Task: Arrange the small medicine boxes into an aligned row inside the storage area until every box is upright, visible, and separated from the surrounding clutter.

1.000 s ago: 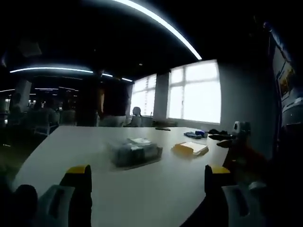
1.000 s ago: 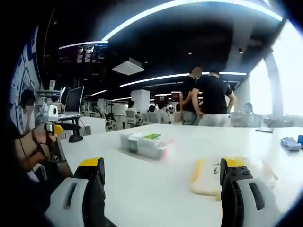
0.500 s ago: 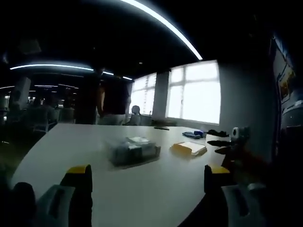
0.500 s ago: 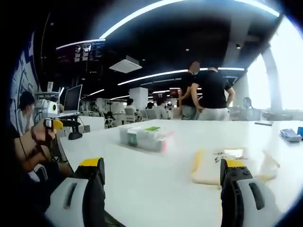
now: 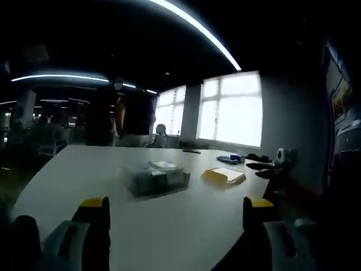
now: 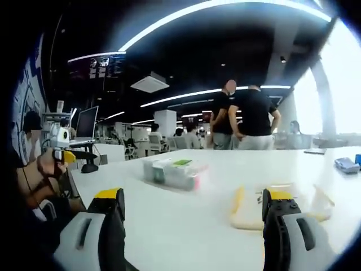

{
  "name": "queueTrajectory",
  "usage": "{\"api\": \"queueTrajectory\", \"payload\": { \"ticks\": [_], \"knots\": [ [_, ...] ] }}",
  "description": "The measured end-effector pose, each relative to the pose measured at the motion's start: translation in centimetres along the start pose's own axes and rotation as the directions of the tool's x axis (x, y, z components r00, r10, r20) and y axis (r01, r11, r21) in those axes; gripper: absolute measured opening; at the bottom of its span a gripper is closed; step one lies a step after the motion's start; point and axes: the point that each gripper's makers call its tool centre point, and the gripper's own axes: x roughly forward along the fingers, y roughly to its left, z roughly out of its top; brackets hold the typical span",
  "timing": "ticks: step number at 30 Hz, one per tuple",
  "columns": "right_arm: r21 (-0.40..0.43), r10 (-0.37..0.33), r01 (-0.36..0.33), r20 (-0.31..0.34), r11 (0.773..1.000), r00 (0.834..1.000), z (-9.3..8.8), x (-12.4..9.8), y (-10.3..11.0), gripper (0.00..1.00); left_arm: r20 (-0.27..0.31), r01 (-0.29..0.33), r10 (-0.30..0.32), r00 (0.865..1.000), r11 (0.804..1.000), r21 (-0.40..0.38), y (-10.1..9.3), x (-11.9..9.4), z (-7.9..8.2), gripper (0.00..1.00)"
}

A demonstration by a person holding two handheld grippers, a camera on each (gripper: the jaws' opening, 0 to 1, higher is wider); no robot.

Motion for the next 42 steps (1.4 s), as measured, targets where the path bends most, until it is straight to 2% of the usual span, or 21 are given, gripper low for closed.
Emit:
{"api": "queueTrajectory", "payload": {
  "ticks": [7,13,21,29,33,38,39,42],
  "knots": [
    [-0.02,0.005,-0.004,0.018,1.0,1.0,0.7,0.5,0.1,1.0,0.008,-0.015,0.015,1.0,1.0,0.006,0.5,0.1,0.3,0.98],
    [0.021,0.03,-0.031,0.046,0.999,0.998,1.9,0.7,-0.7,1.0,0.008,-0.037,0.036,0.999,0.999,0.025,1.2,1.1,1.0,0.98],
    [0.021,0.024,-0.025,0.045,0.999,0.999,1.9,0.3,-2.1,1.0,0.015,-0.054,0.054,0.998,0.998,0.016,1.3,2.4,1.2,0.99],
    [0.054,-0.048,0.045,0.059,0.998,0.997,2.0,-2.1,-4.9,1.0,0.006,-0.018,0.018,1.0,1.0,0.021,-0.2,4.3,1.1,0.99],
    [0.076,-0.09,0.086,0.056,0.993,0.994,2.0,-3.6,-6.2,1.0,0.014,0.027,-0.027,1.0,1.0,0.011,-1.4,5.6,1.0,0.99],
    [0.095,-0.16,0.157,0.019,0.983,0.987,1.0,-5.4,-8.5,1.0,-0.007,0.094,-0.094,0.996,0.995,0.01,-3.6,7.4,0.2,0.99],
    [0.118,-0.19,0.19,-0.012,0.975,0.982,0.3,-6.0,-9.6,1.0,-0.01,0.106,-0.106,0.994,0.994,0.009,-4.0,7.7,0.1,0.99],
    [0.171,-0.23,0.23,-0.021,0.958,0.973,-0.5,-7.2,-11.7,1.0,-0.015,0.131,-0.131,0.991,0.991,0.009,-4.9,8.4,-0.2,0.99]
  ]
}}
